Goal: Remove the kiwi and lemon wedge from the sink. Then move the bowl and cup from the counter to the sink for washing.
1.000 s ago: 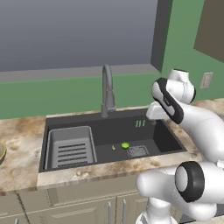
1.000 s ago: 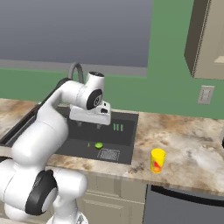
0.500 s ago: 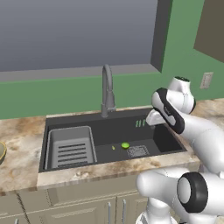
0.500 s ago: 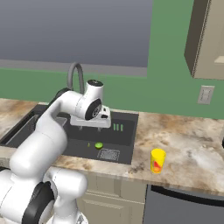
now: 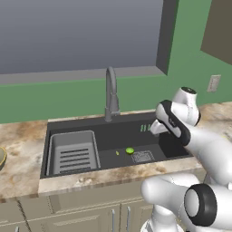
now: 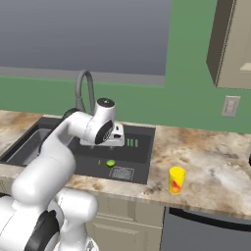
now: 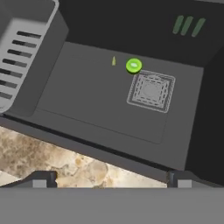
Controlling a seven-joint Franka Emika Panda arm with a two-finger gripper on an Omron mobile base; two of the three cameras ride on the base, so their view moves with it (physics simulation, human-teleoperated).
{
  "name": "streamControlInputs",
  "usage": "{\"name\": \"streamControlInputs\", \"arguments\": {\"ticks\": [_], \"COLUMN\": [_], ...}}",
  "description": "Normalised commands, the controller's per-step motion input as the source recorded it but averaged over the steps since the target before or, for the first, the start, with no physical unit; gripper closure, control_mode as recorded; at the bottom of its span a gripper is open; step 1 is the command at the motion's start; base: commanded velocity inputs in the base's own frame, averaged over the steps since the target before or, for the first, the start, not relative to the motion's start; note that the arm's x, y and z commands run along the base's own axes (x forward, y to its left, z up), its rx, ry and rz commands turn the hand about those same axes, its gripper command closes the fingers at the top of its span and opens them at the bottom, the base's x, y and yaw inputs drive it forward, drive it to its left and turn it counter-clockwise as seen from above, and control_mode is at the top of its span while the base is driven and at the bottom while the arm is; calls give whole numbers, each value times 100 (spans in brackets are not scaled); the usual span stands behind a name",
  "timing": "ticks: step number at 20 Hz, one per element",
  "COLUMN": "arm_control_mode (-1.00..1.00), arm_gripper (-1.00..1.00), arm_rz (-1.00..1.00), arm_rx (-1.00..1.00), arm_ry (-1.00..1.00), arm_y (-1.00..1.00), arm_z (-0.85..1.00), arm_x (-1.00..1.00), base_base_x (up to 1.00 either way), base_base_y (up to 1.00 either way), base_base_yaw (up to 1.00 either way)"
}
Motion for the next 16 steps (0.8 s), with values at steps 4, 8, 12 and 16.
{"name": "streamControlInputs", "arguments": {"ticks": [4, 8, 12, 16], "arm_control_mode": [-100, -100, -100, -100], "arm_gripper": [-100, -100, -100, -100], "arm_rz": [0, 0, 0, 0], "arm_rx": [0, 0, 0, 0], "arm_ry": [-4, -4, -3, -4], "arm_y": [1, 1, 1, 0], "arm_z": [-20, -16, -15, -13], "arm_x": [18, 20, 21, 19], "base_base_x": [0, 0, 0, 0], "base_base_y": [0, 0, 0, 0], "base_base_yaw": [0, 0, 0, 0]}}
